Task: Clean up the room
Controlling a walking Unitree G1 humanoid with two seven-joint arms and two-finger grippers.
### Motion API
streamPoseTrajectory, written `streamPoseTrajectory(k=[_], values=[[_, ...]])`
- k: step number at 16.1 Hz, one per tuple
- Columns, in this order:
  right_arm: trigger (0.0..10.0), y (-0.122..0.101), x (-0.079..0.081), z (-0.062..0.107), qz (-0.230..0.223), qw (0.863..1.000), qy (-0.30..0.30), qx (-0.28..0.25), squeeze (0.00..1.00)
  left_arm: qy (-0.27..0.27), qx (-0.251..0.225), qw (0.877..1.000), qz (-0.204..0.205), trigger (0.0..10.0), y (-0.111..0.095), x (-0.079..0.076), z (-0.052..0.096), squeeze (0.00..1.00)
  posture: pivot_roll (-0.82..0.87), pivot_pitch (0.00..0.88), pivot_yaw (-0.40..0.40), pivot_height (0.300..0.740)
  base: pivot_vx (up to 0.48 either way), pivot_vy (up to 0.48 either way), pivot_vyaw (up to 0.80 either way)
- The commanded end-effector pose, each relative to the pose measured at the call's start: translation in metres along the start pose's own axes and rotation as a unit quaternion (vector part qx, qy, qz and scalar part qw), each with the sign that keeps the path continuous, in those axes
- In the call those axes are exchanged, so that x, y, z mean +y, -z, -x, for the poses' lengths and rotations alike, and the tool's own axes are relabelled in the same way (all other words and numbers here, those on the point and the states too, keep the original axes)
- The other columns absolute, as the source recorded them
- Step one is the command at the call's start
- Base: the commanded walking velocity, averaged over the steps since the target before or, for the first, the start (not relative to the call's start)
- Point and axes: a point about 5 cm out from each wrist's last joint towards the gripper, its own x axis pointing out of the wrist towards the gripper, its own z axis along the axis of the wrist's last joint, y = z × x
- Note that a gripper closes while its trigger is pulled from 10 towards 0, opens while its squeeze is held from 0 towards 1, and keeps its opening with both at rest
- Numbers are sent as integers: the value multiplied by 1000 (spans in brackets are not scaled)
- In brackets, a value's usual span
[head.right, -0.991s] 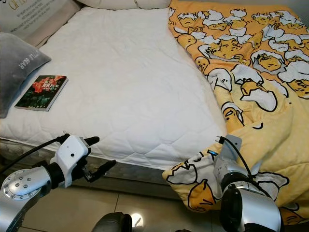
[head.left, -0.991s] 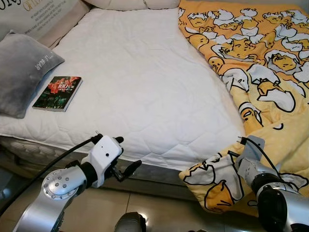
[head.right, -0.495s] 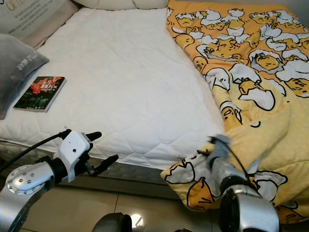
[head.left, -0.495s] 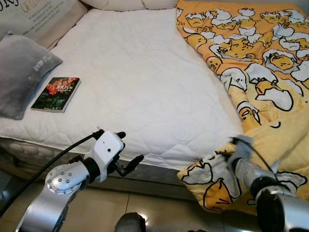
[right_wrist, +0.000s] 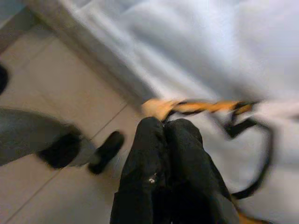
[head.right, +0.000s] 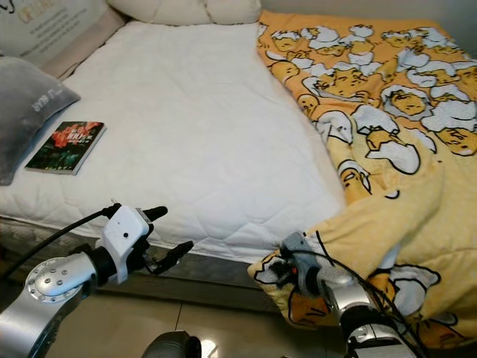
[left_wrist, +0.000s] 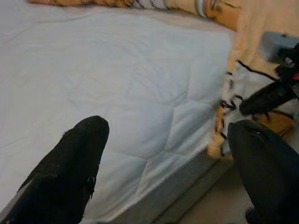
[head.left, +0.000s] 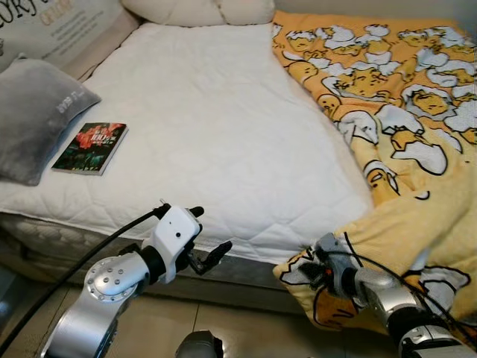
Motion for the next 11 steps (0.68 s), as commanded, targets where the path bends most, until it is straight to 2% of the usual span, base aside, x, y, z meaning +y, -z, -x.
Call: streamPoseTrajectory(k=[1, 2, 3, 4, 5, 7, 8, 9, 10, 11], values=[[10000, -21, -10, 3, -1, 996, 72, -61, 0, -30, 1, 999, 12, 10000, 5, 2, 0, 0, 222, 0, 26, 740, 0, 0, 0], [10000, -27, -11, 5, -1, 993, 87, -79, 0, -44, 3, 999, 21, 10000, 8, 3, 0, 0, 204, 0, 25, 740, 0, 0, 0], [10000, -45, -9, 11, -2, 981, 134, -139, 561, -118, -2, 991, 56, 10000, 16, 9, -1, 0, 152, 0, 24, 740, 0, 0, 0], [10000, -51, -8, 14, -5, 976, 152, -158, 859, -137, -11, 989, 63, 10000, 16, 11, -1, 0, 152, 0, 24, 740, 0, 0, 0], [10000, -61, -2, 22, -32, 962, 175, -206, 1000, -188, -15, 979, 70, 10000, 19, 15, -2, 0, 128, 0, 18, 740, 0, 0, 0], [10000, -65, 5, 30, -53, 950, 195, -238, 1000, -224, -14, 971, 80, 10000, 22, 18, -4, 0, 117, 0, 17, 740, 0, 0, 0], [10000, -64, 10, 37, -75, 937, 229, -253, 1000, -237, -24, 967, 90, 10000, 21, 18, -7, 0, 102, 0, 18, 740, 0, 0, 0], [10000, -64, 14, 40, -89, 931, 243, -258, 1000, -241, -31, 965, 96, 10000, 20, 19, -8, 0, 98, 0, 22, 740, 0, 0, 0], [10000, -64, 20, 42, -105, 925, 255, -260, 1000, -246, -39, 963, 100, 10000, 18, 20, -10, 0, 96, 0, 26, 740, 0, 0, 0], [10000, -63, 26, 40, -98, 929, 251, -253, 1000, -248, -40, 963, 101, 10000, 18, 22, -10, 0, 97, 0, 29, 740, 255, 0, 0]])
